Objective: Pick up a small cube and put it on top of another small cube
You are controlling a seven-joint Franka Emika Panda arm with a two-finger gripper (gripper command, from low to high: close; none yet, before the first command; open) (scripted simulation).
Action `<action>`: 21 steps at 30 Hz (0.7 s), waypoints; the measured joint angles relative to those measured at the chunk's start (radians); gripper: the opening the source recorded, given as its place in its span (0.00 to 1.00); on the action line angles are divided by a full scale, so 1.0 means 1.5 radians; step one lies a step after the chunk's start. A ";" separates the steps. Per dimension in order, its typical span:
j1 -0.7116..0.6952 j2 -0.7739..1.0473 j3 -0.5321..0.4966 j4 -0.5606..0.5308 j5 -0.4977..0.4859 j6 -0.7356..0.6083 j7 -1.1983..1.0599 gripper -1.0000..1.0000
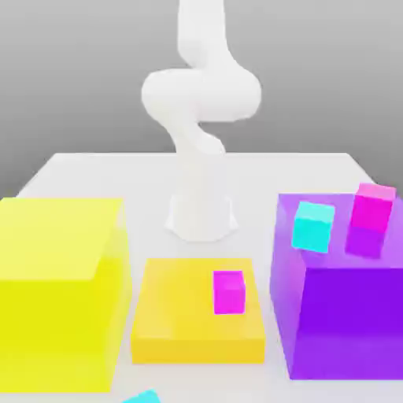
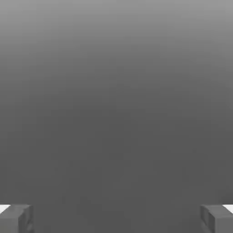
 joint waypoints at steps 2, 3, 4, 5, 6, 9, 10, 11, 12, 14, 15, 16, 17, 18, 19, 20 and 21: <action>0.019 0.051 -0.024 0.003 0.016 0.011 -0.039 0.50; 0.028 0.076 -0.035 0.005 0.024 0.017 -0.057 0.50; 0.036 0.100 -0.045 0.006 0.033 0.022 -0.076 0.50; 0.044 0.125 -0.055 0.008 0.041 0.027 -0.095 0.50; 0.051 0.149 -0.065 0.009 0.051 0.033 -0.114 0.50; 0.069 0.222 -0.090 0.014 0.079 0.048 -0.173 0.50; 0.074 0.246 -0.098 0.016 0.089 0.054 -0.192 0.50; 0.078 0.271 -0.104 0.017 0.098 0.059 -0.212 0.50; 0.081 0.295 -0.110 0.019 0.108 0.064 -0.231 0.50; 0.084 0.344 -0.118 0.022 0.127 0.074 -0.270 0.50; 0.086 0.368 -0.121 0.023 0.135 0.080 -0.288 0.50; 0.087 0.392 -0.125 0.025 0.143 0.084 -0.307 0.50; 0.087 0.416 -0.127 0.026 0.150 0.090 -0.324 0.50; 0.084 0.440 -0.126 0.028 0.156 0.096 -0.341 0.50; 0.083 0.464 -0.127 0.029 0.161 0.101 -0.358 0.50; 0.081 0.487 -0.127 0.031 0.165 0.108 -0.373 0.50; 0.079 0.510 -0.127 0.032 0.167 0.114 -0.388 0.50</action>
